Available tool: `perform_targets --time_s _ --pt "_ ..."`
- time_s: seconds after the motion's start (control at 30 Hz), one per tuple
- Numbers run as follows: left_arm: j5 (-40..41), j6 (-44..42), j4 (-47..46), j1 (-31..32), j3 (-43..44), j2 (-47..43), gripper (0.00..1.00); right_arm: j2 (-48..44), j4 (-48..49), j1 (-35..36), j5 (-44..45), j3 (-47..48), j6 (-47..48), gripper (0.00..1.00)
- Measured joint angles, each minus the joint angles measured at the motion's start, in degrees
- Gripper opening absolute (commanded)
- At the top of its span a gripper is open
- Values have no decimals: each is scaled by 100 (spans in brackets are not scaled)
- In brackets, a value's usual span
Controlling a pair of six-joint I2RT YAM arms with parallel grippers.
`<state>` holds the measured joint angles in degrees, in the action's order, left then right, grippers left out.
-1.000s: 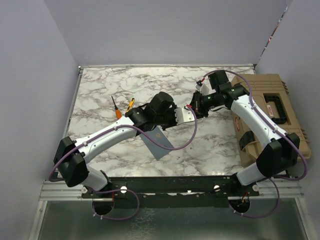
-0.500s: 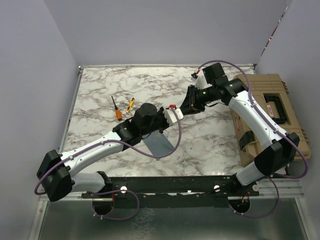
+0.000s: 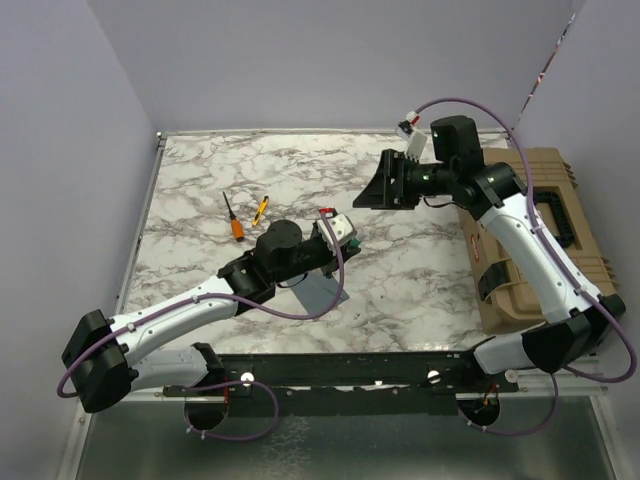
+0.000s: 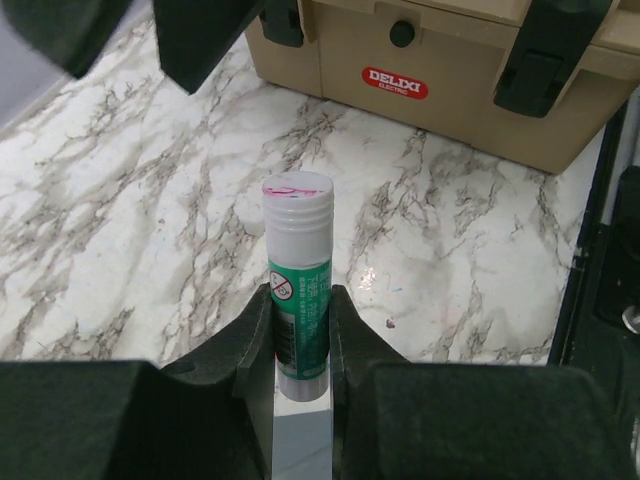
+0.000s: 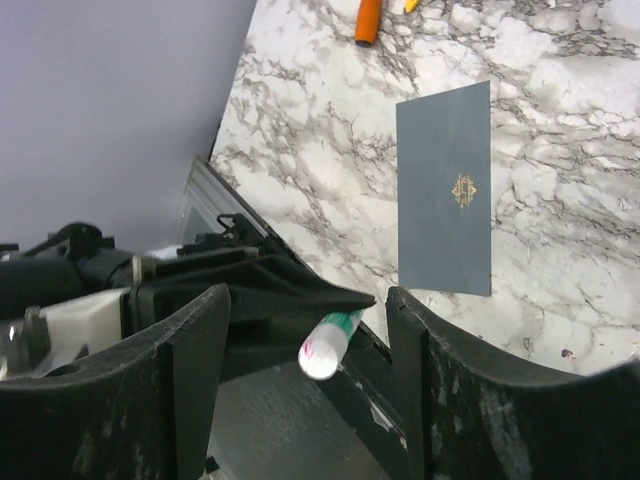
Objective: Place the letter into the envelope and seal it
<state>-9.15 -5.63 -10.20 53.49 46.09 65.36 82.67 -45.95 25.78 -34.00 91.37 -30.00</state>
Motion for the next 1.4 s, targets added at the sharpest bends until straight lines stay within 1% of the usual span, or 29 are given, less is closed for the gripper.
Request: perform_targets --time_s 0.13,0.27,0.37,0.43,0.5,0.73,0.8,0.9,0.97,1.0,1.17,1.23,1.4 --pt "-20 407 -42 -24 -17 0 0 -444 39 0 -181 -343 476 67" --pt "-63 728 -227 -28 -87 0 0 -542 -61 0 -295 -535 828 65" --pt "-96 874 -315 -28 -144 0 0 -503 -87 0 -446 -684 981 57" --pt "-127 940 -350 -28 -160 0 0 -459 -90 0 -575 -745 1045 49" --pt "-160 968 -378 -28 -160 0 0 -415 -94 0 -697 -778 1056 45" --pt "-184 992 -404 -28 -160 0 0 -315 -181 2 -1010 -782 1128 45" --pt "-184 990 -409 -28 -160 0 0 -313 -195 2 -1062 -782 1152 39" --pt "-181 988 -420 -28 -160 0 0 -313 -212 2 -1082 -789 1178 16" --pt "-181 984 -385 -28 -160 2 0 -313 -212 2 -1097 -804 1196 5" --pt "-181 973 -369 -28 -160 4 0 -313 -219 2 -1088 -811 1211 1" --pt "-188 911 -354 -42 -160 63 0 -313 -212 42 -1032 -911 1263 0" --pt "-192 713 -280 -50 -157 127 0 -319 -179 81 -957 -1001 1303 0" --pt "-258 278 251 -116 55 398 0 -352 -4 240 -551 -1362 1309 0"
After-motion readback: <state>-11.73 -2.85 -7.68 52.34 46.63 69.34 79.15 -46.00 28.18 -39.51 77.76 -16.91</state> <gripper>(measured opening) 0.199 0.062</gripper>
